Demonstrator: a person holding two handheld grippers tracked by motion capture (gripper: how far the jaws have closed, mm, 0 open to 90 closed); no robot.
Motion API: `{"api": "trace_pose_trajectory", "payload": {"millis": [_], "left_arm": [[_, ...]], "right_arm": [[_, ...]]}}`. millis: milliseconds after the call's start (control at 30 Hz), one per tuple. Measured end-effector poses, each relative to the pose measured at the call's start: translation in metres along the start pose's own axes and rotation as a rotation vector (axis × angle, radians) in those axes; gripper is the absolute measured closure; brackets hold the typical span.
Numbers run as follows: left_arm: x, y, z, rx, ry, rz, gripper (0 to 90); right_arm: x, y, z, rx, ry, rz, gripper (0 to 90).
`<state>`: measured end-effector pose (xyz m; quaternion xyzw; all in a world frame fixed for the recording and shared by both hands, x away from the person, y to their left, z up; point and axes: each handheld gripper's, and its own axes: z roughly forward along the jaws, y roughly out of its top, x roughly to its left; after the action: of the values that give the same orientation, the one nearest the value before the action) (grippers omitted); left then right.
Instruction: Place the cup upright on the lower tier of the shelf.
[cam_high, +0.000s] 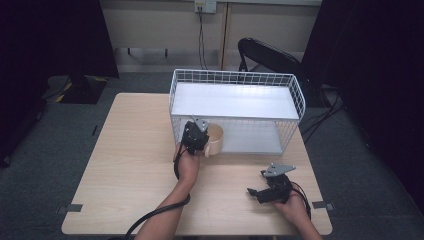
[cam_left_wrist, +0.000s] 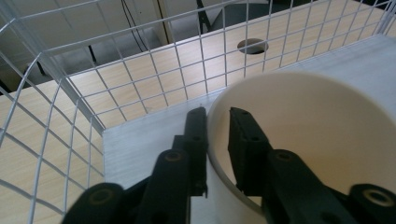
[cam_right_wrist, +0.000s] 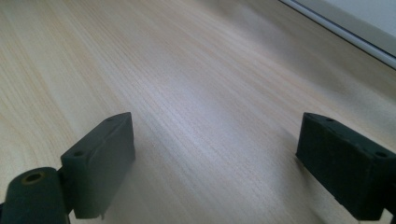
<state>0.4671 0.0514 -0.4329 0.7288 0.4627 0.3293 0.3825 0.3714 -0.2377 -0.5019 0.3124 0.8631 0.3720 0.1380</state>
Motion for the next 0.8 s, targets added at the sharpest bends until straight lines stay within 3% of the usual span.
{"api": "trace_pose_trajectory", "payload": {"millis": [267, 467, 667, 733, 800], "left_arm": [[0.002, 0.001, -0.007, -0.025, -0.017, 0.007, 61.7], [-0.001, -0.001, -0.020, -0.044, -0.089, 0.036, 48.9], [-0.005, 0.001, -0.035, -0.049, -0.159, 0.027, 39.6], [-0.005, 0.001, -0.039, -0.043, -0.170, 0.022, 37.1], [-0.005, -0.001, -0.043, -0.045, -0.163, 0.045, 35.5]], "right_arm": [[0.000, 0.000, 0.000, 0.000, 0.000, 0.000, 10.7], [0.000, 0.000, 0.000, 0.000, 0.000, 0.000, 10.7], [0.000, 0.000, 0.000, 0.000, -0.002, 0.001, 10.7], [0.000, 0.000, 0.000, 0.000, -0.002, 0.001, 10.7], [0.000, 0.000, 0.000, 0.000, -0.002, 0.001, 10.7]]}}
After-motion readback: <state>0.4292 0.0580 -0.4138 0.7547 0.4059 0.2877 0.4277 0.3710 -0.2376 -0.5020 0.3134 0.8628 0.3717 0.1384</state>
